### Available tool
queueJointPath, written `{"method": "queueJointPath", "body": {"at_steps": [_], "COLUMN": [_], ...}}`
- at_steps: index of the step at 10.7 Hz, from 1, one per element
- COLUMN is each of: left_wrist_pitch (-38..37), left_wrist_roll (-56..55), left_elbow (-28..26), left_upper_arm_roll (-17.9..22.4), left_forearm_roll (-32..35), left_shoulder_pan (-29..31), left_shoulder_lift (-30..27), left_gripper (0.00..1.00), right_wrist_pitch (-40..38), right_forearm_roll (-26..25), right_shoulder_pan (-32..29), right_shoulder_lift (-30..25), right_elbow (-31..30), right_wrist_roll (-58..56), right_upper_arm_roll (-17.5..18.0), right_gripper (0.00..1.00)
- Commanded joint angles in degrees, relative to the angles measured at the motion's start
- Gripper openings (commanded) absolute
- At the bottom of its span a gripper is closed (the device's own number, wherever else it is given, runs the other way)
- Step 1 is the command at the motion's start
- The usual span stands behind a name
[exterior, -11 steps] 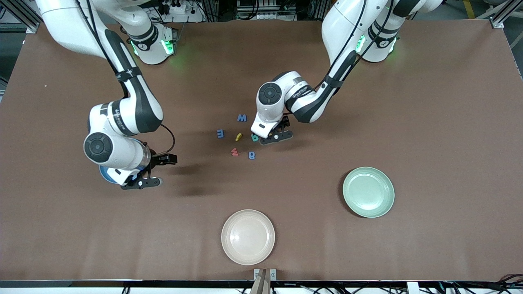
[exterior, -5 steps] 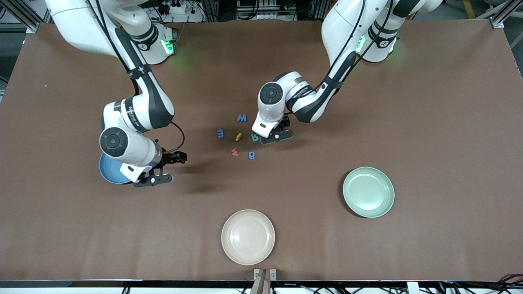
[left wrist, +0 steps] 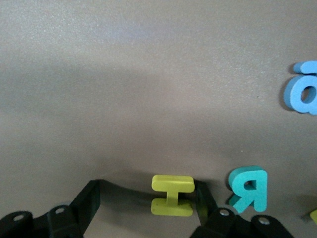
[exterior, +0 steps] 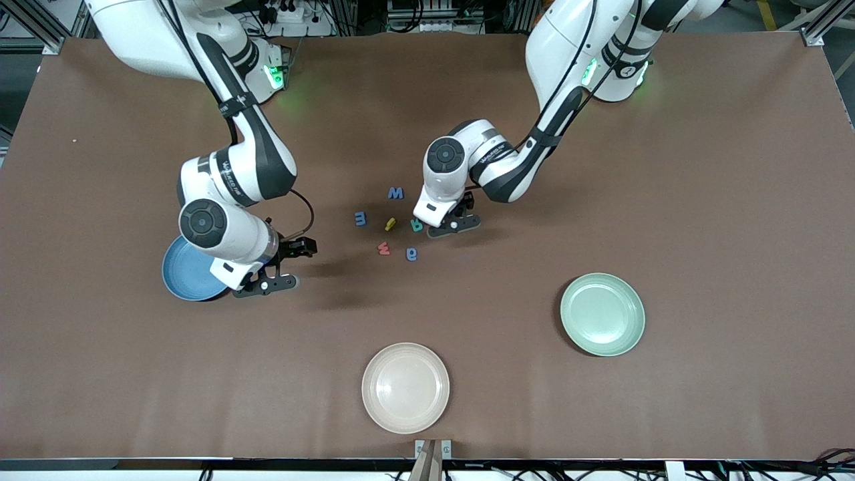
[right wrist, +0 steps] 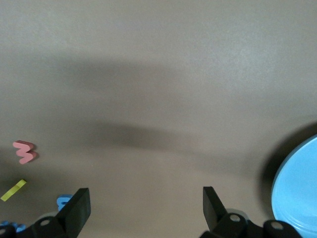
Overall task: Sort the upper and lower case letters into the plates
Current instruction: 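Grasp the yellow H with the left gripper and lift it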
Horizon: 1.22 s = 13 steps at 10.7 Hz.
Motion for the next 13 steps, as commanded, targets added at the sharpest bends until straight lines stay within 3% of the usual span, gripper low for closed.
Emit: {"method": "queueJointPath", "body": {"at_steps": [1,2,6,9,11,13], "left_wrist_pitch": [1.08,0.99,-6.36,-13.15,-13.60,-13.43], "left_wrist_roll": [-1.89,-1.72,4.31,20.20,31.02,38.07], "left_elbow": [-0.26,-0.26,-0.34,0.01,0.10,-0.17], "left_upper_arm_roll": [0.25,0.34,0.61,0.26,-0.01,0.17], "left_forearm_roll": [1.69,1.69,1.77,1.69,0.99,1.24], "left_shoulder_pan": [-0.05,0.13,7.74,19.77,28.13,33.59], "left_shoulder_lift": [0.04,-0.13,-8.10,-15.41,-15.43,-13.24], "left_gripper": [0.31,0.00,0.00,0.00,0.00,0.00], "right_wrist_pitch": [-0.30,-0.30,0.83,12.57,18.14,18.42], "right_forearm_roll": [0.98,1.06,1.06,1.06,2.11,8.58], "right_shoulder_pan": [1.63,1.99,7.95,14.81,15.44,15.88], "right_shoulder_lift": [-1.09,-1.09,-0.74,-0.38,-0.21,0.40], "right_elbow": [-1.60,-1.51,-2.65,-8.86,-12.31,-12.24], "right_wrist_roll": [0.67,3.45,23.72,40.01,46.16,48.04], "right_upper_arm_roll": [-0.07,0.02,0.02,0.02,0.28,0.46], "right_gripper": [1.00,1.00,1.00,1.00,1.00,1.00]}}
